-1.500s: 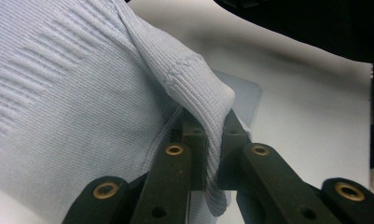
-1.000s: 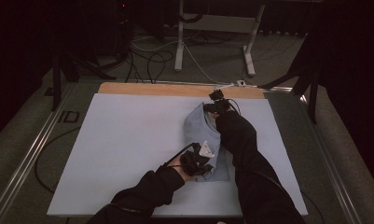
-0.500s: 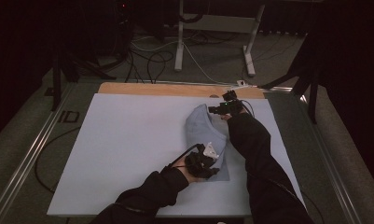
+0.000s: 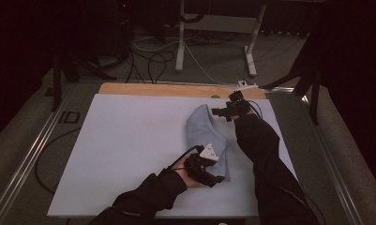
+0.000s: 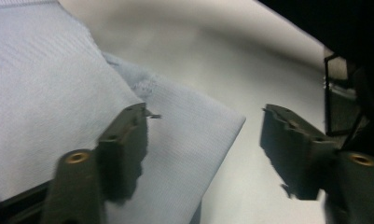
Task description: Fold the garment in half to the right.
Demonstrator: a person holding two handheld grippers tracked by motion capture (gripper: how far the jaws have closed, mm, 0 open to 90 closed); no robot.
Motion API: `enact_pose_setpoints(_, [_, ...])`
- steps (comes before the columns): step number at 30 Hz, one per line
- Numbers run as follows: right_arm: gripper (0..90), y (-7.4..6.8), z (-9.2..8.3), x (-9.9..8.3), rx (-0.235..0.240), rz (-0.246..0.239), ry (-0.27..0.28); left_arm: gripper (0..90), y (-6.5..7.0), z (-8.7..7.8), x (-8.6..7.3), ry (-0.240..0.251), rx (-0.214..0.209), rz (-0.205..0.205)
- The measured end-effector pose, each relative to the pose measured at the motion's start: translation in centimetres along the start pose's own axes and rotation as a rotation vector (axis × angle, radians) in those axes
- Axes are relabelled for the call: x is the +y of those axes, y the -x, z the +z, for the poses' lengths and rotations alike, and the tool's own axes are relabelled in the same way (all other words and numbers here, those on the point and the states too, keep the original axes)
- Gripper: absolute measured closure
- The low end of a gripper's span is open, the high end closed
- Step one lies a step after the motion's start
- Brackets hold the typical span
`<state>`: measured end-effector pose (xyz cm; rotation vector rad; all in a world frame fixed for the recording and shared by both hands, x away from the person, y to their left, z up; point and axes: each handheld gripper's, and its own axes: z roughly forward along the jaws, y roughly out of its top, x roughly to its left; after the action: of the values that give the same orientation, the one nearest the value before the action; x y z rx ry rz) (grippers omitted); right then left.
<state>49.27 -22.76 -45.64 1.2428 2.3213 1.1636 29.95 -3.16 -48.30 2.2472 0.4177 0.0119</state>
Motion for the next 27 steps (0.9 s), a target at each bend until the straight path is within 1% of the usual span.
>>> enact_pose_setpoints(2, [13.9, -0.3, 0.0, 0.1, 0.005, -0.01, -0.005, 24.4, 0.0, -0.6, 0.0, 0.022, -0.013, 0.002])
enact_pose_setpoints(3, [13.9, -0.3, 0.0, 0.1, 0.005, -0.01, -0.005, 21.7, 0.0, -0.6, 0.0, 0.022, -0.013, 0.002])
enact_pose_setpoints(4, [13.8, -0.5, 0.0, 0.1, 0.005, -0.017, -0.003, 21.7, 0.0, -1.0, 0.1, 0.031, -0.026, 0.001])
enact_pose_setpoints(5, [13.8, -0.7, 0.0, 0.2, 0.01, -0.02, -0.001, 15.6, 0.0, -1.2, 0.1, 0.037, -0.029, 0.0])
enact_pose_setpoints(6, [13.8, -0.9, 0.0, 0.2, 0.013, -0.021, 0.0, 13.3, 0.1, -1.5, 0.2, 0.043, -0.034, 0.005])
enact_pose_setpoints(8, [13.8, -1.1, 0.1, 0.4, 0.019, -0.028, -0.002, 6.7, 0.2, -1.8, 0.2, 0.041, -0.039, 0.015])
enact_pose_setpoints(9, [13.8, -1.2, 0.0, 0.4, 0.02, -0.031, -0.005, 3.2, 0.3, -1.8, 0.3, 0.038, -0.041, 0.012])
enact_pose_setpoints(10, [13.9, -1.4, 0.0, 0.5, 0.02, -0.032, -0.002, 2.1, 0.3, -1.8, 0.3, 0.038, -0.037, 0.008])
enact_pose_setpoints(12, [13.9, -1.6, 0.1, 0.5, 0.029, -0.035, -0.001, 0.8, 0.4, -1.8, 0.4, 0.046, -0.046, -0.002])
enact_pose_setpoints(14, [13.9, -1.8, 0.1, 0.6, 0.024, -0.04, -0.004, 0.5, 0.5, -1.8, 0.6, 0.043, -0.049, 0.02])
enact_pose_setpoints(18, [14.0, -2.1, -0.2, 0.6, 0.042, -0.038, 0.008, 0.2, 0.9, -1.7, 0.8, 0.017, -0.027, 0.044])
enact_pose_setpoints(20, [14.0, -2.4, -0.4, 0.7, 0.045, -0.047, 0.009, 0.1, 1.0, -1.6, 0.8, 0.027, -0.033, 0.047])
enact_pose_setpoints(22, [14.0, -2.5, -0.5, 0.6, 0.047, -0.051, 0.014, 0.1, 1.4, -1.6, 1.0, 0.028, -0.031, 0.066])
enact_pose_setpoints(25, [14.0, -2.7, -0.6, 0.6, 0.051, -0.055, 0.01, 0.1, 2.1, -1.8, 1.5, 0.034, -0.02, 0.12])
enact_pose_setpoints(27, [14.1, -2.8, -0.7, 0.5, 0.061, -0.049, 0.017, 0.1, 2.3, -2.1, 1.7, 0.046, -0.014, 0.136])
